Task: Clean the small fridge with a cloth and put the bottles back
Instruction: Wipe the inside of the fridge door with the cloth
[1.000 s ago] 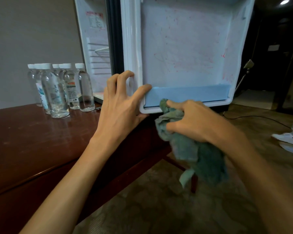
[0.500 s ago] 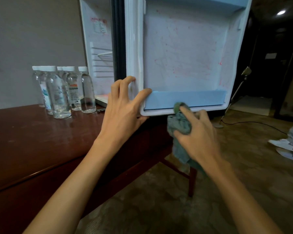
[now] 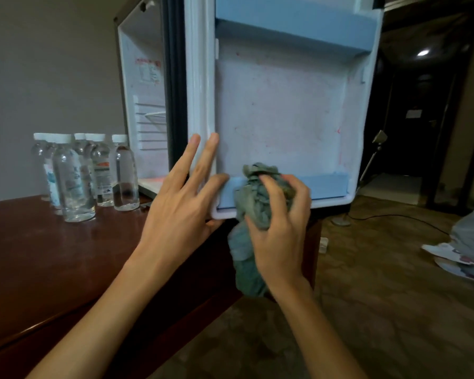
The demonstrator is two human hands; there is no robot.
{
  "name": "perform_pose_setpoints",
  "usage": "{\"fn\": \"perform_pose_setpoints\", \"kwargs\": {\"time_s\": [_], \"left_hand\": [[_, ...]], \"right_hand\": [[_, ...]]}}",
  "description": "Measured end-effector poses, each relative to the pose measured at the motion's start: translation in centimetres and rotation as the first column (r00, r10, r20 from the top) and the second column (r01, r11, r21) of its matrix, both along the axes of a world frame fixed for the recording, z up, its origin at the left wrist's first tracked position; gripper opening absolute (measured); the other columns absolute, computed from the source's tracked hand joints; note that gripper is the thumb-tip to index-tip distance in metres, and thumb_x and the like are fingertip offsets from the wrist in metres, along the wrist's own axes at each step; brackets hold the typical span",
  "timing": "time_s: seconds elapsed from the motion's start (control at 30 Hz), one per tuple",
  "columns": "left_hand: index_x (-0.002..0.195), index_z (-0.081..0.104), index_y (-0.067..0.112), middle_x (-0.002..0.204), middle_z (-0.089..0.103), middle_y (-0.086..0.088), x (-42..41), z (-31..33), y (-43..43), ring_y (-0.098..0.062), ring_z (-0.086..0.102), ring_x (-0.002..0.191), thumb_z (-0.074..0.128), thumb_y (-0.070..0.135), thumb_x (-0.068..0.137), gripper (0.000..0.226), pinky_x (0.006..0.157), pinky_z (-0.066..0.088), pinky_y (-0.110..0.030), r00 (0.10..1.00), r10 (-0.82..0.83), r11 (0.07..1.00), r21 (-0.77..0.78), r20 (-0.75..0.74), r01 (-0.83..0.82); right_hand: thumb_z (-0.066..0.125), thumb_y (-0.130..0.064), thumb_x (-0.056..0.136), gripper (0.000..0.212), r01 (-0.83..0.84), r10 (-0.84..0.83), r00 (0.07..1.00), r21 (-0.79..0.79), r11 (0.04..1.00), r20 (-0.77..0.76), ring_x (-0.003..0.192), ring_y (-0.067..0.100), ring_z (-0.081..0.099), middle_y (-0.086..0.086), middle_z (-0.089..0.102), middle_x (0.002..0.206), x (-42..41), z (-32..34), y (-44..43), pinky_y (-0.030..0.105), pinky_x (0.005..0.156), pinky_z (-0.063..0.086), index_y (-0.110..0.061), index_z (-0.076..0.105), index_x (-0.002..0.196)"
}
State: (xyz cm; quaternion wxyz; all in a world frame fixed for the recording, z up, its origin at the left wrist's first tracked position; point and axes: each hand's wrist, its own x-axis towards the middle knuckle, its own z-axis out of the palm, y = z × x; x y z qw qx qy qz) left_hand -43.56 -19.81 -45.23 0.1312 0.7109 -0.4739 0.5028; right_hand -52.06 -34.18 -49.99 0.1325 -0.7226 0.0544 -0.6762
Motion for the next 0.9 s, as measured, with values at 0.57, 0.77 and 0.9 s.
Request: {"fn": "perform_pose_setpoints", "kwargs": {"time_s": [0.57,0.77,0.9], "left_hand": [[0.123,0.058,-0.003,0.163,0.015,-0.014,-1.3,0.0,-0.5,-0.039,0.013,0.15,0.082,0.027,0.071,0.065,0.089,0.052,-0.062,0.994,-0.038,0.999,0.025,-0.102,0.041],[0.122,0.061,-0.003,0.162,0.019,-0.015,-1.8,0.0,-0.7,-0.041,0.019,0.147,0.09,0.015,0.062,0.069,0.106,0.041,-0.058,0.997,0.046,0.998,0.045,-0.06,-0.043],[0.122,0.059,-0.006,0.16,0.022,-0.02,-2.2,-0.2,-1.5,-0.045,0.018,0.146,0.087,0.002,0.059,0.069,0.117,0.022,-0.056,0.987,0.159,0.987,0.0,-0.024,-0.159]], "right_hand": [[0.076,-0.014,0.079,0.053,-0.1,0.1,0.995,-0.093,0.991,0.003,0.117,0.033,0.049,0.012,0.038,0.131,0.7,1.0,-0.8,0.046,0.099,0.045,-0.018,0.061,0.13],[0.08,-0.017,0.075,0.063,0.24,-0.236,0.97,0.32,0.916,-0.052,0.123,0.033,0.031,0.011,0.029,0.141,-3.0,1.4,-12.0,0.051,0.1,0.044,-0.036,0.058,0.131],[0.075,-0.012,0.081,0.071,0.265,-0.229,0.961,0.288,0.92,-0.154,0.123,0.032,0.033,0.006,0.026,0.138,-3.5,1.9,-12.6,0.049,0.101,0.044,-0.034,0.043,0.14]]}}
